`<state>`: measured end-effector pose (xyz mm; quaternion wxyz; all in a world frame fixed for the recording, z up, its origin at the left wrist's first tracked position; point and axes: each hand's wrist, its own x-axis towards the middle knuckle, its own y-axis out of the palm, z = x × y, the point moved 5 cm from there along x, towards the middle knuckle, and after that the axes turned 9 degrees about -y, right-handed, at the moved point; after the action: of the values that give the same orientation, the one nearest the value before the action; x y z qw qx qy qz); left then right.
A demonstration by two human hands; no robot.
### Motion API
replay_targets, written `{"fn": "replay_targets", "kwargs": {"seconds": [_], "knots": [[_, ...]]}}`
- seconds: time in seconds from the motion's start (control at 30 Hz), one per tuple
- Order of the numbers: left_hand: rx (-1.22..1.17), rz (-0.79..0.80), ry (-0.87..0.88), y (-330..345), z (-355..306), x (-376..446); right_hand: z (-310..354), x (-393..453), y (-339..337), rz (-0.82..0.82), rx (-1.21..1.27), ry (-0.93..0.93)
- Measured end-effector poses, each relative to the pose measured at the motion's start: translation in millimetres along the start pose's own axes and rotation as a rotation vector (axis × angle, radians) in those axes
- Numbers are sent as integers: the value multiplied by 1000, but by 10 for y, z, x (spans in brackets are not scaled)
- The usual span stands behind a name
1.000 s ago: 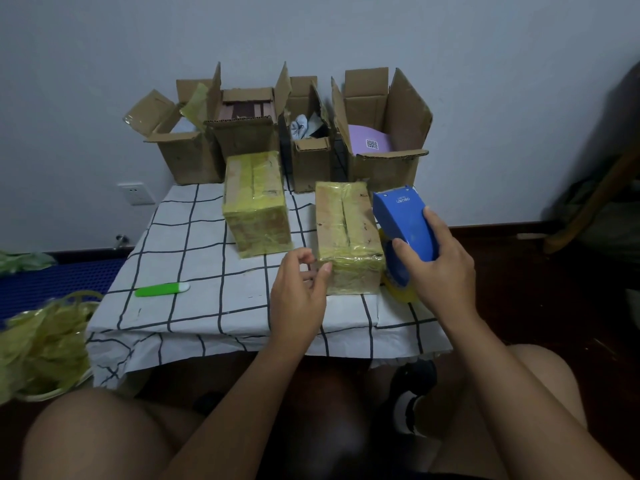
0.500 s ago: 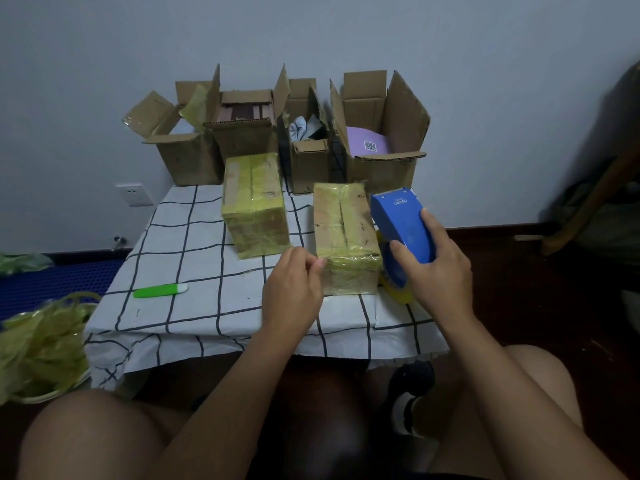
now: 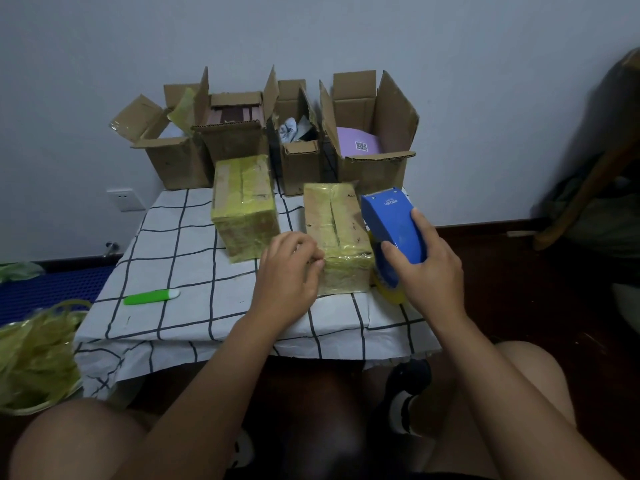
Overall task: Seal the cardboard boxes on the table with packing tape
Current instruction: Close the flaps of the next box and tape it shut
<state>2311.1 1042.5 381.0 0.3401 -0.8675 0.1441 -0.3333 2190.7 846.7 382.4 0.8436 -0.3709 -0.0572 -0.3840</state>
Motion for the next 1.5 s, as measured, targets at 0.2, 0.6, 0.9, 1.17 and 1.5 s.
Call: {"fn": "replay_targets", "kwargs": {"seconds": [0.2, 0.6, 0.9, 1.17, 1.5], "knots": [[88, 41, 117, 126, -162, 84, -11, 15, 11, 4, -8, -1], [312, 81, 163, 249, -413, 119, -50, 5, 1, -14, 24, 0], [230, 25, 209, 308, -480, 131, -111, 22, -18, -35, 44, 17], [326, -11, 194, 427, -622, 140, -116, 23, -2, -33, 51, 20], [393, 45, 61, 367, -661, 101, -158, 43, -66, -66, 142, 77]]}}
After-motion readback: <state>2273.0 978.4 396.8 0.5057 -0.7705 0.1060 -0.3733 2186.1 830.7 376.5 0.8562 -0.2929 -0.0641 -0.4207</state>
